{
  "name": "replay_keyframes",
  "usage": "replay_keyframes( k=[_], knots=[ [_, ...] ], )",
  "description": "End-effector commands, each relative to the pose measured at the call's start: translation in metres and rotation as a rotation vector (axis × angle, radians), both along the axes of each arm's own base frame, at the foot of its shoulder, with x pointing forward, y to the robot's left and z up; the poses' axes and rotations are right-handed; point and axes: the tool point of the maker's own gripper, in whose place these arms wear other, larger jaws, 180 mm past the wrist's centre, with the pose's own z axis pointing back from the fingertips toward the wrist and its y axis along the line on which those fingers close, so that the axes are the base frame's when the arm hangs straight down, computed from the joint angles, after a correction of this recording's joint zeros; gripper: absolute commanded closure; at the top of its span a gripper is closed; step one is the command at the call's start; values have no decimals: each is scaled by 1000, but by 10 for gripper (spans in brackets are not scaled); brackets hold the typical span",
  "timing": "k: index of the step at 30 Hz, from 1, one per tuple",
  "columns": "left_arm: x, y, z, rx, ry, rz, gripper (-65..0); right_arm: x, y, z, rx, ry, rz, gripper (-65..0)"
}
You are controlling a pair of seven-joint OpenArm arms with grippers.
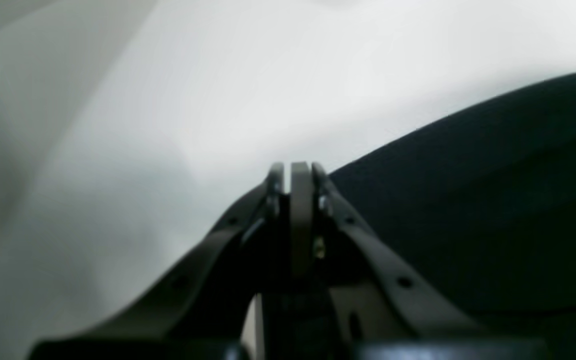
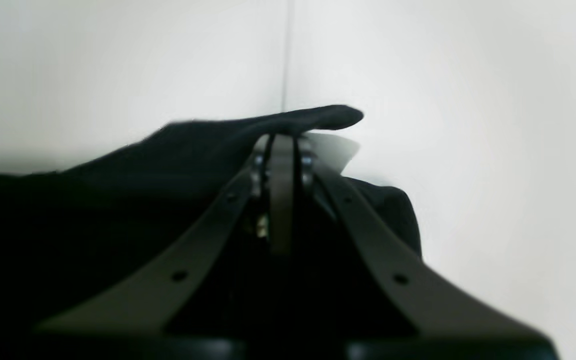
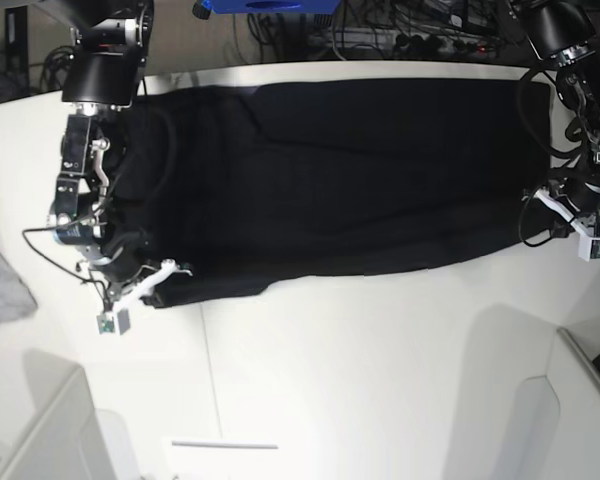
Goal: Fold the T-shirt properly
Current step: 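Lift both hem corners and fold them toward the collar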
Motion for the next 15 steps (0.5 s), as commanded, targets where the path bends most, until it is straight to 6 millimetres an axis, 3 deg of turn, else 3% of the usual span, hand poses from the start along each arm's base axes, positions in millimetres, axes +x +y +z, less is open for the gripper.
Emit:
replay_keyframes(
  k=[1,8,15],
  knots=[
    [5,3,16,28,-47,-13,0,8,-1,18,-1,-60,0,0],
    [-2,-6,23,51,-60,-37,0,-14,3,23,-14,-76,11,0],
    [-11,-11,15,44,-36,-39,0,-30,4,27,-25,-89,16,0]
  ],
)
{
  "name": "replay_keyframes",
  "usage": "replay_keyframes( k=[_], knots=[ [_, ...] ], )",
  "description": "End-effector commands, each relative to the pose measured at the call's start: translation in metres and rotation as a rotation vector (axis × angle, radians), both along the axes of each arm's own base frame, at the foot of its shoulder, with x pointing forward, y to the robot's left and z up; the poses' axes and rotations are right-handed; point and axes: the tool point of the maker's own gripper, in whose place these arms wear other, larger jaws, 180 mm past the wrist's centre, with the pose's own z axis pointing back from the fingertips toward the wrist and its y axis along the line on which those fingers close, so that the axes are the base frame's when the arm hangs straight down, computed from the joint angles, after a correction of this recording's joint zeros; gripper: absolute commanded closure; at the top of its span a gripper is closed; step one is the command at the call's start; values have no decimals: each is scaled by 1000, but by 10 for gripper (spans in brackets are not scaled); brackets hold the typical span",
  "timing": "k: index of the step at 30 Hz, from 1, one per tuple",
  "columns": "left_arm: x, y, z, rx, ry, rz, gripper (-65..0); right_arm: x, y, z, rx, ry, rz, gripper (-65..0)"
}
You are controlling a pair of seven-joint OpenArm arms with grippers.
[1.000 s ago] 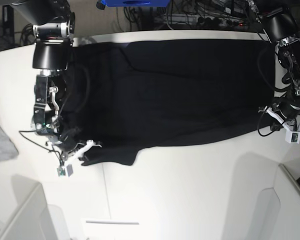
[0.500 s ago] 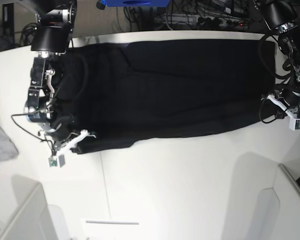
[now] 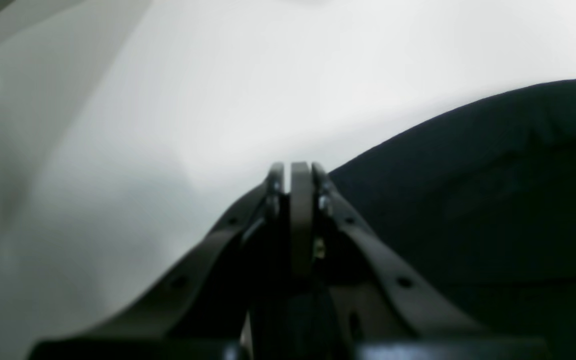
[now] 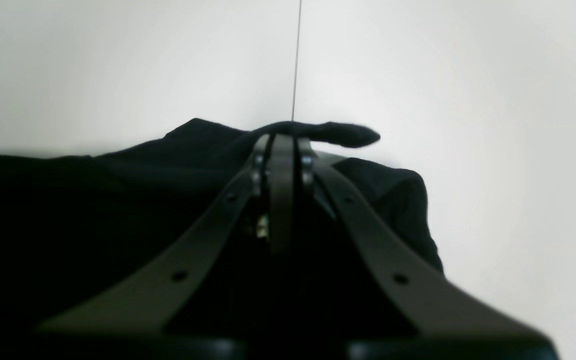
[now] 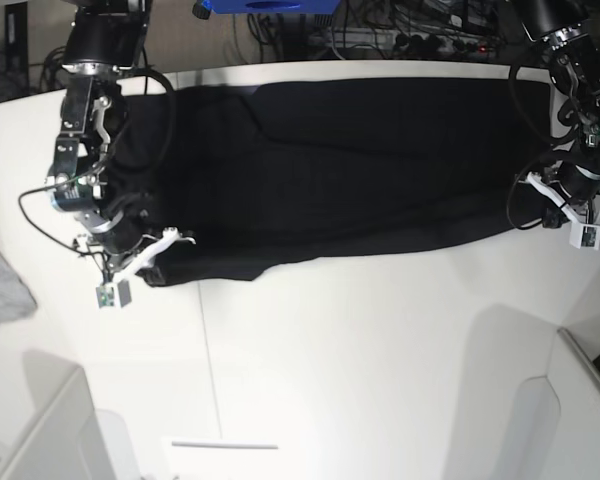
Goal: Fold the T-shirt properly
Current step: 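Lift both hem corners and fold them toward the collar, then lay the folded hem onto the collar edge with both grippers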
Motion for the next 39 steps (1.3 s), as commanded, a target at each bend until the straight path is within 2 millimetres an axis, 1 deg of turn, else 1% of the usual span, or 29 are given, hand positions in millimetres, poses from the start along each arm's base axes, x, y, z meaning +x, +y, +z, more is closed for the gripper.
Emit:
replay_keyframes(
  k=[1,4,6,10,12,14,19,22,28,30,37,39],
  knots=[
    [5,4,15,28,-40,-13,0,6,-7,18,-1,-63,-17,0],
    [3,0,20,40,-50,-26,0,0,-16,20,-8,-47,-39,0],
    [-1,-1,18,44,-39,-30,0,-2,-18,22,-11,-46,-44,0],
    [-6,-9,17,-19,-51,-40,0,-12,-18,13,-13,-15,-42,0],
    [-12,0,22,-47,-73,-7,0,-16,-18,9,-14,-3,-42,0],
    [-18,5,23,-59,-76,11,0,-20,-18,4,-14,8,-42,0],
    [-25,6,19,-57,-56,12,0,-27,-15,14,-21,-12,-35,0],
    [-26,6,18,-56,-53,13,0,-32,-14,15,-26,-15,-31,0],
    [-26,3,24,-44,-65,0,0,-44,-14,8,-28,7,-30,0],
    [-26,2,24,-43,-66,-1,0,-45,-13,10,-30,4,-27,0],
    [-26,3,25,-42,-66,-1,0,-52,-14,5,-31,19,-29,0],
    [-26,3,24,-42,-65,-1,0,-55,-18,3,-32,26,-43,0]
  ],
)
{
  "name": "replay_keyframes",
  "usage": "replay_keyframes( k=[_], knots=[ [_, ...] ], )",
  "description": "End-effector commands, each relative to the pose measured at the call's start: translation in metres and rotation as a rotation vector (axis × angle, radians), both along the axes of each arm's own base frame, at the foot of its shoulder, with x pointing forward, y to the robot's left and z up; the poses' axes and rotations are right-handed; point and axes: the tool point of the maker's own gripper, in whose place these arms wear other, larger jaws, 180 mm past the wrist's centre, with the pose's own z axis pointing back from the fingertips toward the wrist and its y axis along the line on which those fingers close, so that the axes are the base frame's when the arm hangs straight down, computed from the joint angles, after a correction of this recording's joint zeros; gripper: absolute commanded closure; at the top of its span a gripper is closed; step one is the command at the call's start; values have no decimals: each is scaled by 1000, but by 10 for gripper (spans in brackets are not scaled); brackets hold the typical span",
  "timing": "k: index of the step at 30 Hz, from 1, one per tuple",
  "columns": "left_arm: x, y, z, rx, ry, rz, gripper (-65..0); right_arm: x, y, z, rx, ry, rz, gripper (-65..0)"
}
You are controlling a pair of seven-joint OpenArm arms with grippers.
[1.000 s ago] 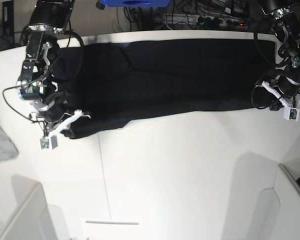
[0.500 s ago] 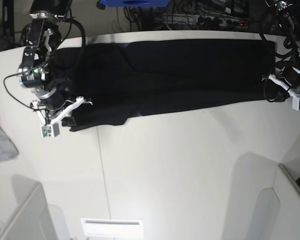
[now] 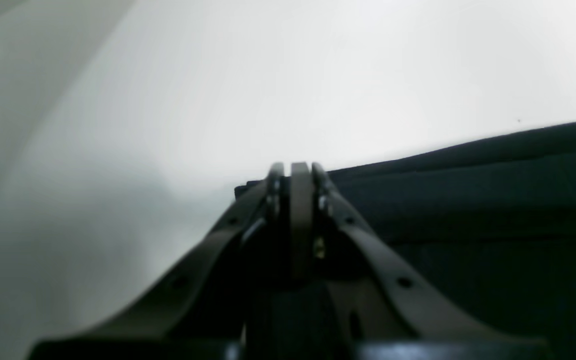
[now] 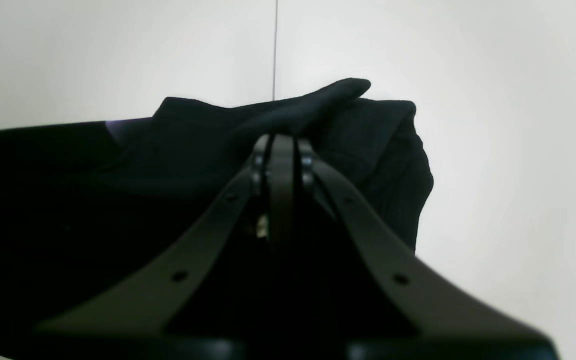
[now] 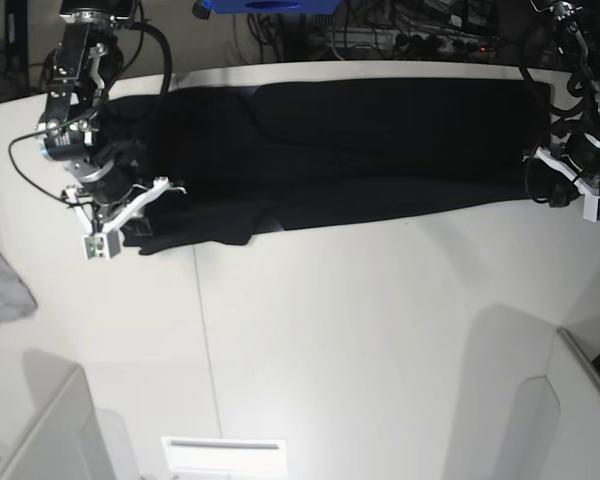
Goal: Fold the T-shirt properly
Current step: 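Lay the folded hem onto the collar edge with both grippers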
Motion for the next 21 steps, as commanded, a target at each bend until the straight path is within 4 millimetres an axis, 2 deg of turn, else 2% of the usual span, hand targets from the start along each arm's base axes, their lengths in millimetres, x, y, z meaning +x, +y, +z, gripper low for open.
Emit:
replay_keyframes(
  k=[1,7,14,21],
  knots=[
    [6,3,14,26,-41,-14,0,6,-6,14,-1,-56,-19,0],
    [6,3,13,25,-40,-15,0,1,-15,13,22,-51,-80,0],
    [1,3,8,25,-1,-11,0,-16,-8,-1,51,-9,-92,0],
    [1,4,8,29,3,-10,0,-23,-1,-3,112,2,-94,0]
  ],
)
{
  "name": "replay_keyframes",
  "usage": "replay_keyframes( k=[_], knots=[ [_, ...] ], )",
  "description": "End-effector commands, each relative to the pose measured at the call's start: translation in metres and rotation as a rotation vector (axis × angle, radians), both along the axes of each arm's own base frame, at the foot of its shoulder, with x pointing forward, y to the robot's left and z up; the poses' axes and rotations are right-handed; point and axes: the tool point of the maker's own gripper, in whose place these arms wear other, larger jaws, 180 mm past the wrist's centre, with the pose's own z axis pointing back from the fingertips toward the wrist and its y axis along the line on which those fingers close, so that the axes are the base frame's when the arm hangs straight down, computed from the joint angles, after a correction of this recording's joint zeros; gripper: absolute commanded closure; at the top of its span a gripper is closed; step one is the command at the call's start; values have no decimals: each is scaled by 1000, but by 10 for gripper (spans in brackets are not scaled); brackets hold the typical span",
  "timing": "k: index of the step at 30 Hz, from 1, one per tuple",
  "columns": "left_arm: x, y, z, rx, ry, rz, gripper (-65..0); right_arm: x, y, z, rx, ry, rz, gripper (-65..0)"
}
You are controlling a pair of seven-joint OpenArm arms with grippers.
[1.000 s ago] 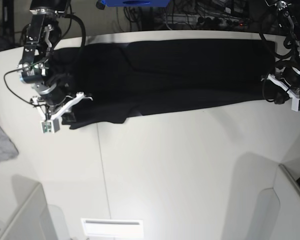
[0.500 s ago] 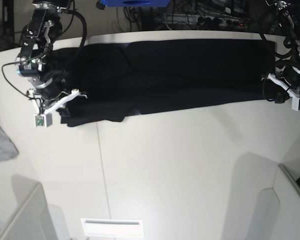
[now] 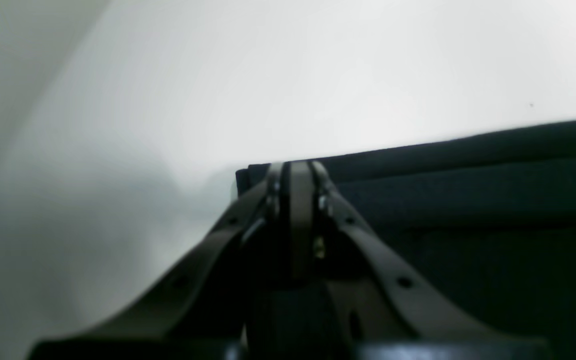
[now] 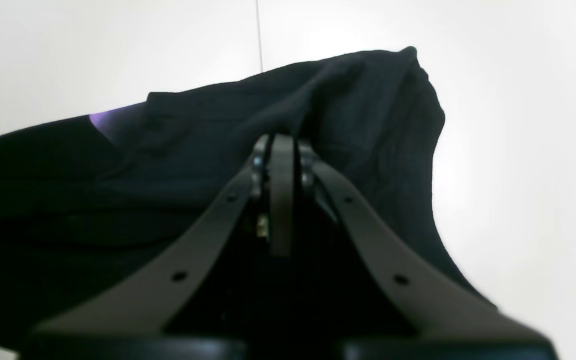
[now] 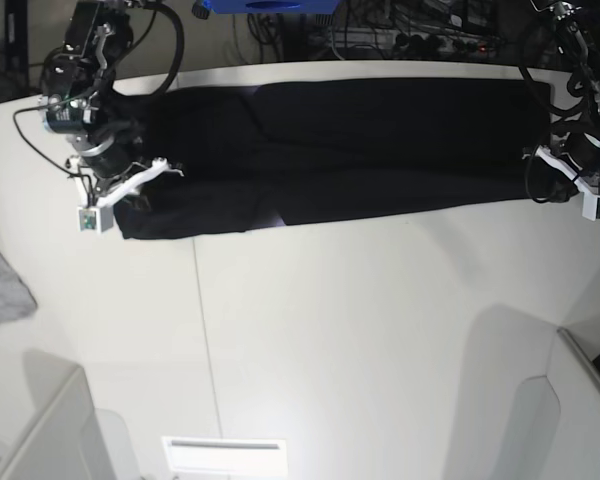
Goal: Fold the T-shirt properly
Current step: 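Lay the folded hem onto the collar edge with both grippers, then hold both strip ends and pull them apart to straighten the strip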
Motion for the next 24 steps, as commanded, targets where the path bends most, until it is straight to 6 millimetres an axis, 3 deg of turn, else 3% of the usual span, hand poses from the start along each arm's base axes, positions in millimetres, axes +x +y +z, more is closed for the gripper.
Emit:
replay_keyframes(
  k=[1,5,24],
  knots=[
    [5,4,12,29,-33,-13,0,4,-7,12,8,-46,-19,0],
    [5,4,12,29,-27,-13,0,0,-16,15,74,-57,-61,0],
    [-13,-1,7,46,13,-32,0,-30,-14,-4,95,21,-69,0]
  ],
)
